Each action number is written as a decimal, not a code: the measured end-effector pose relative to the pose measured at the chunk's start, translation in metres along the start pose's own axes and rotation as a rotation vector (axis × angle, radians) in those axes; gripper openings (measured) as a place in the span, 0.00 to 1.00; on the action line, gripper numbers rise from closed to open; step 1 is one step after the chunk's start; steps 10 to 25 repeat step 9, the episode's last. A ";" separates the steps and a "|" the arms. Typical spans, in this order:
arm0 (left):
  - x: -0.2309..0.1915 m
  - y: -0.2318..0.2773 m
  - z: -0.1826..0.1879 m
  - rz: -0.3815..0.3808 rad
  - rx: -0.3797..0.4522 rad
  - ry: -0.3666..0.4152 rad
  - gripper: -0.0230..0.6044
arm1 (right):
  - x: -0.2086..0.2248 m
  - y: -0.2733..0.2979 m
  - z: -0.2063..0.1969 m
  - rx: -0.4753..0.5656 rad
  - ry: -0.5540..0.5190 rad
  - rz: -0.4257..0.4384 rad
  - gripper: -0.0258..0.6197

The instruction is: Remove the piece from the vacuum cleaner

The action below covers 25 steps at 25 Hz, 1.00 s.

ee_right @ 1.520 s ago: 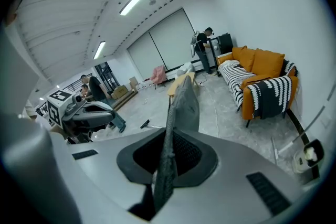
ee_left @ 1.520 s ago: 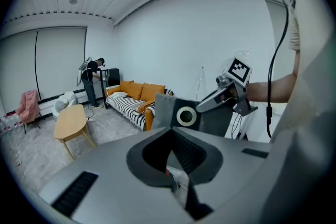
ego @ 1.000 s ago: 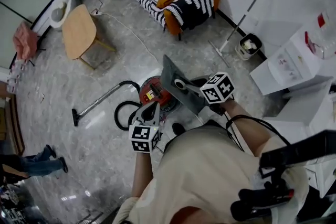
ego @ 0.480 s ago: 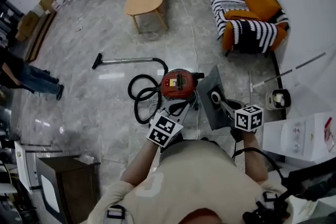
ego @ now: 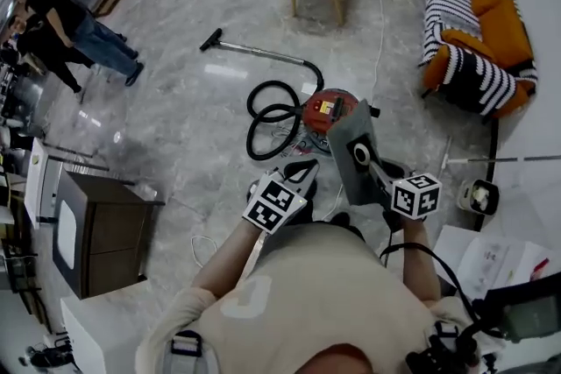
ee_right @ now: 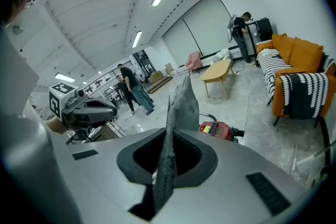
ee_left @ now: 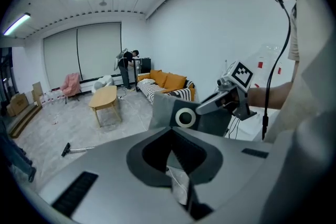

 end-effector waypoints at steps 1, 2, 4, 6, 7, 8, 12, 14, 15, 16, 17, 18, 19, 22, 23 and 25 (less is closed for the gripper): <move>-0.004 -0.003 0.000 0.007 -0.003 0.001 0.04 | -0.005 0.006 0.003 0.000 -0.009 0.011 0.08; -0.009 -0.004 0.002 0.012 -0.002 0.004 0.04 | -0.009 0.011 0.008 0.002 -0.018 0.021 0.08; -0.020 -0.003 0.009 0.014 0.003 0.009 0.04 | -0.012 0.019 0.019 0.007 -0.026 0.030 0.08; -0.027 0.002 0.014 0.002 0.003 0.012 0.04 | -0.011 0.021 0.027 0.010 -0.023 0.026 0.08; -0.030 0.004 0.016 -0.006 0.002 0.014 0.04 | -0.010 0.021 0.030 0.012 -0.020 0.021 0.08; -0.033 0.007 0.018 -0.014 0.002 0.016 0.04 | -0.009 0.021 0.033 0.014 -0.017 0.016 0.08; -0.037 0.010 0.020 -0.022 0.001 0.018 0.04 | -0.008 0.021 0.037 0.017 -0.014 0.012 0.08; -0.037 0.010 0.020 -0.022 0.001 0.018 0.04 | -0.008 0.021 0.037 0.017 -0.014 0.012 0.08; -0.037 0.010 0.020 -0.022 0.001 0.018 0.04 | -0.008 0.021 0.037 0.017 -0.014 0.012 0.08; -0.037 0.010 0.020 -0.022 0.001 0.018 0.04 | -0.008 0.021 0.037 0.017 -0.014 0.012 0.08; -0.037 0.010 0.020 -0.022 0.001 0.018 0.04 | -0.008 0.021 0.037 0.017 -0.014 0.012 0.08; -0.037 0.010 0.020 -0.022 0.001 0.018 0.04 | -0.008 0.021 0.037 0.017 -0.014 0.012 0.08; -0.037 0.010 0.020 -0.022 0.001 0.018 0.04 | -0.008 0.021 0.037 0.017 -0.014 0.012 0.08; -0.037 0.010 0.020 -0.022 0.001 0.018 0.04 | -0.008 0.021 0.037 0.017 -0.014 0.012 0.08; -0.037 0.010 0.020 -0.022 0.001 0.018 0.04 | -0.008 0.021 0.037 0.017 -0.014 0.012 0.08; -0.037 0.010 0.020 -0.022 0.001 0.018 0.04 | -0.008 0.021 0.037 0.017 -0.014 0.012 0.08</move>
Point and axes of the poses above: the fingertips, and each gripper's own axes: y forward along the fingers, x to its right, z out of its top, the point moved 3 cm from there along -y, backward along the fingers
